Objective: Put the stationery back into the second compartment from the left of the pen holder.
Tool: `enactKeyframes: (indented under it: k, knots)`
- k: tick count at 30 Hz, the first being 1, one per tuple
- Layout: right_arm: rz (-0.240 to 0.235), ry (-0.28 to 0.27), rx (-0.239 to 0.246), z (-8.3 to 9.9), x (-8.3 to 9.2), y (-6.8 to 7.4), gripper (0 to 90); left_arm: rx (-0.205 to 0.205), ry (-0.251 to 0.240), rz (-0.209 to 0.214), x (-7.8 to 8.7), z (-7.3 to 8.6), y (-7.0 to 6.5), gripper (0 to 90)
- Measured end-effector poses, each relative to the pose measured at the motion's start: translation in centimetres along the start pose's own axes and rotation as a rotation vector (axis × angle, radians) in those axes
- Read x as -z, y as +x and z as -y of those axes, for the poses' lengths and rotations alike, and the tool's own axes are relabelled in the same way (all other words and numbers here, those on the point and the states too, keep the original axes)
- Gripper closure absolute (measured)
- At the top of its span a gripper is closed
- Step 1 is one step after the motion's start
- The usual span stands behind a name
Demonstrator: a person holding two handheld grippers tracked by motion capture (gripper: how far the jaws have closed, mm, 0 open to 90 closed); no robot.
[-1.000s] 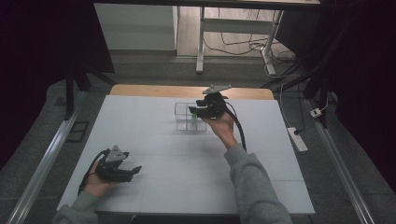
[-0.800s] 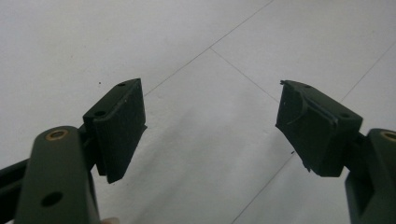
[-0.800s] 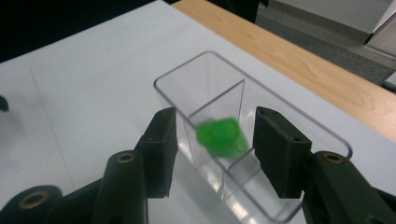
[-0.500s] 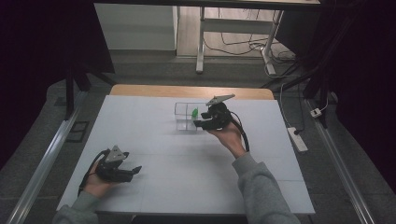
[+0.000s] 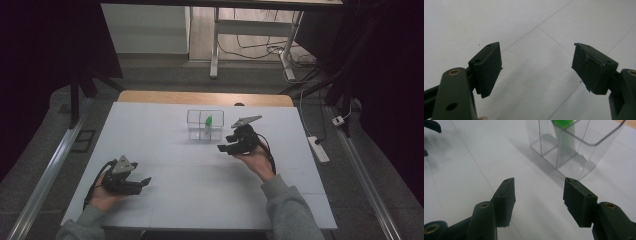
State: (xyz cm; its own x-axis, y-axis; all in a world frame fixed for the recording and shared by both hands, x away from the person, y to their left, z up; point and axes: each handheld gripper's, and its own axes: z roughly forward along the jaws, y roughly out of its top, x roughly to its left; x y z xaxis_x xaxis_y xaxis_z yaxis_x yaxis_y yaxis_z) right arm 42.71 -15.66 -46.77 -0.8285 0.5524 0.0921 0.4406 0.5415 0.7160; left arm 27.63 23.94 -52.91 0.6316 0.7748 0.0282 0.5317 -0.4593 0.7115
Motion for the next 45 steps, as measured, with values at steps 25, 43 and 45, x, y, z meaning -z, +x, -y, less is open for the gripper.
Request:
enactKeyframes:
  k: [25, 43, 45]
  knots:
    - [0.080, -0.001, -0.024, 7.8, 4.7, 1.2, 42.2, -0.009, -0.007, 0.008, 0.1, -0.1, -0.2, 23.2]
    - [0.133, -0.022, -0.068, 13.2, 7.9, 0.2, 40.7, -0.014, -0.006, 0.006, 0.1, -0.2, -0.3, 23.2]
    - [0.134, -0.020, -0.072, 13.3, 7.9, 0.0, 40.7, -0.014, -0.006, 0.006, 0.1, -0.2, -0.3, 23.2]
